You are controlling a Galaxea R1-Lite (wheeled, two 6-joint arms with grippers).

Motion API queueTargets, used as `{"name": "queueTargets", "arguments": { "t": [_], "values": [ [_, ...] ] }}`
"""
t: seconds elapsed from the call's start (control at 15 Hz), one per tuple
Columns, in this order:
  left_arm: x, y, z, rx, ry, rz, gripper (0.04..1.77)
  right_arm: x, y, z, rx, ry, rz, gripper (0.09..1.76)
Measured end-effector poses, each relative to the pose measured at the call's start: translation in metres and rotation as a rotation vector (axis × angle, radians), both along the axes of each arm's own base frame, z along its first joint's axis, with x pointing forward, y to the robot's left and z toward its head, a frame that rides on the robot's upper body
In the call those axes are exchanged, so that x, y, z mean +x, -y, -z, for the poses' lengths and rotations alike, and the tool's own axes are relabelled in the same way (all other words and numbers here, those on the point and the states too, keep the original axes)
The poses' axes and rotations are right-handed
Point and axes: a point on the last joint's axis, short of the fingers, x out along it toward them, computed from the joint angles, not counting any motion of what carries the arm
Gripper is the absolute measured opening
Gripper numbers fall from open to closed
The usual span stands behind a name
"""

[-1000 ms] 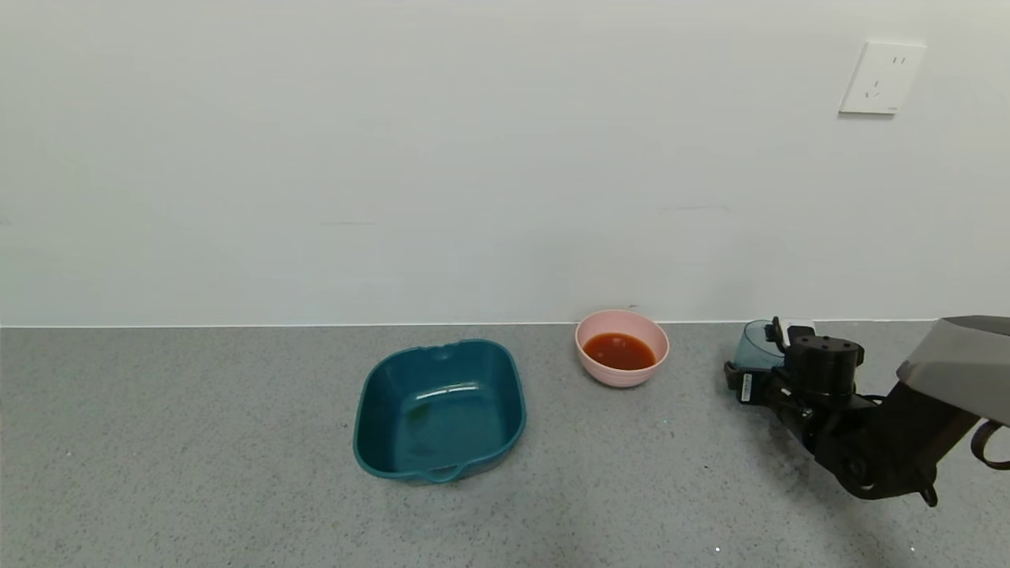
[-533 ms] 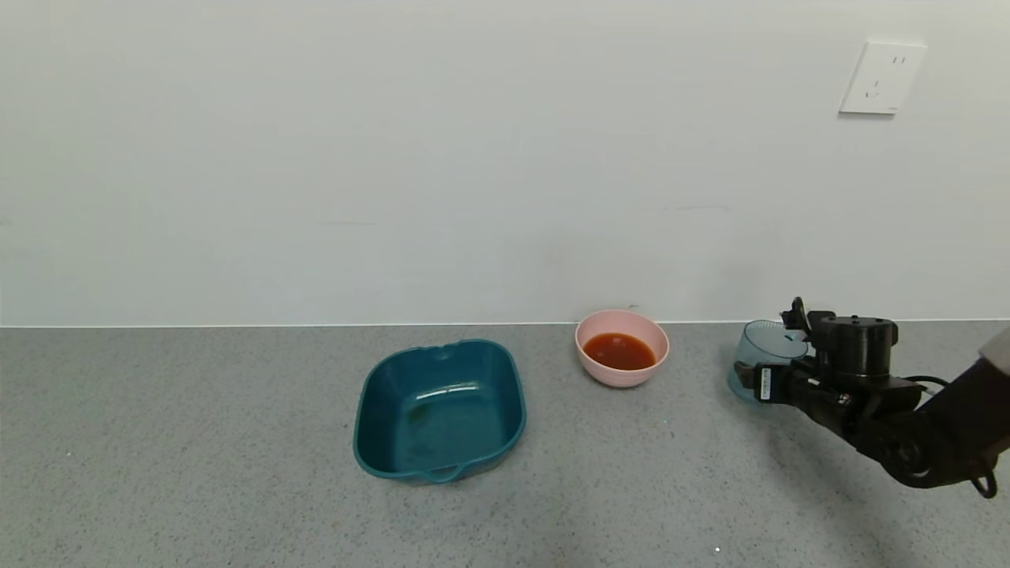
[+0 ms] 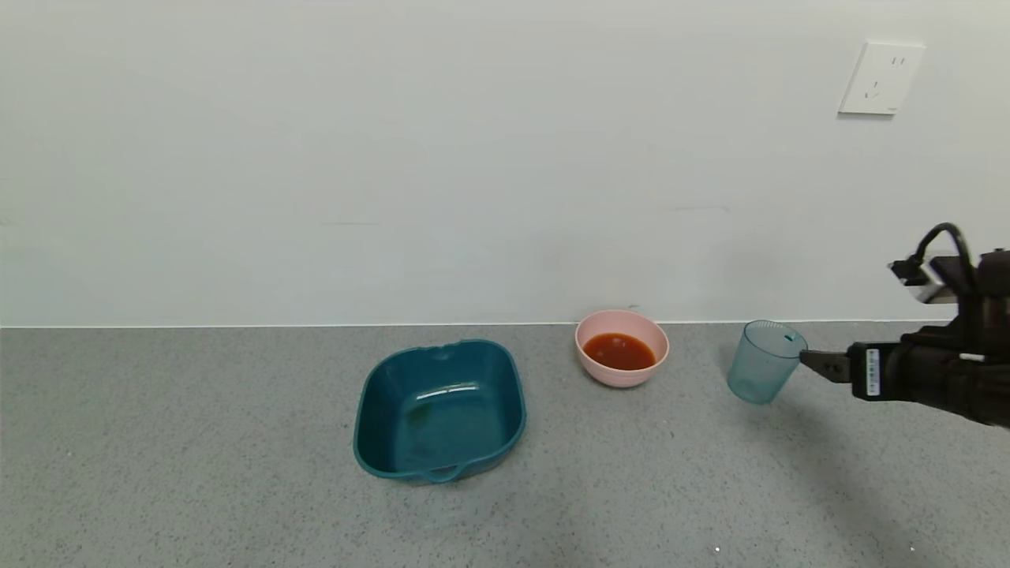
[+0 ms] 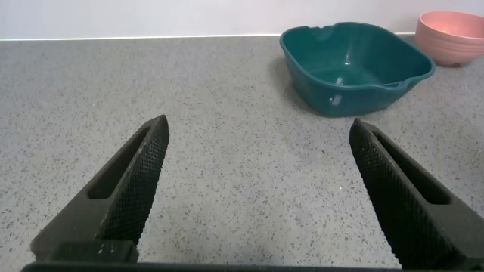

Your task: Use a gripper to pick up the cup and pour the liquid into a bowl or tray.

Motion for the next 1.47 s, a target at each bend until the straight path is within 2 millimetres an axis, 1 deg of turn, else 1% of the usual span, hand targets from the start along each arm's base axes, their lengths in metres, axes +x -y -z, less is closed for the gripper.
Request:
{"name": "queueTargets", "arguments": {
  "t": [0.2, 0.4, 0.53, 0.67, 0.87, 1.0, 1.13, 1.27, 1.47],
  "values": [
    [0.000, 0.000, 0.000, 0.000, 0.000, 0.000, 1.72, -0.051, 0.003, -0.030, 0.008, 0.055, -0.018, 1.70],
    [0.000, 0.000, 0.000, 0.000, 0.000, 0.000, 1.72, -0.101, 0.008, -0.045, -0.001, 0.136, -0.028, 1.70],
    [0.000, 0.000, 0.000, 0.000, 0.000, 0.000, 1.72, -0.137, 0.012, -0.047, -0.020, 0.195, -0.040, 1.70],
    [0.000, 0.000, 0.000, 0.000, 0.000, 0.000, 1.72, -0.172, 0.015, -0.044, -0.027, 0.231, -0.046, 1.70],
    [0.000, 0.000, 0.000, 0.000, 0.000, 0.000, 1.72, -0.220, 0.020, -0.038, -0.021, 0.312, -0.048, 1.70],
    [0.000, 0.000, 0.000, 0.000, 0.000, 0.000, 1.72, -0.245, 0.023, -0.034, -0.016, 0.369, -0.046, 1.70],
    [0.000, 0.000, 0.000, 0.000, 0.000, 0.000, 1.72, -0.264, 0.025, -0.030, -0.007, 0.428, -0.031, 1.70],
    [0.000, 0.000, 0.000, 0.000, 0.000, 0.000, 1.72, -0.279, 0.026, -0.029, 0.000, 0.490, 0.003, 1.70],
    [0.000, 0.000, 0.000, 0.000, 0.000, 0.000, 1.72, -0.293, 0.025, -0.022, -0.005, 0.531, 0.045, 1.70]
  ]
}}
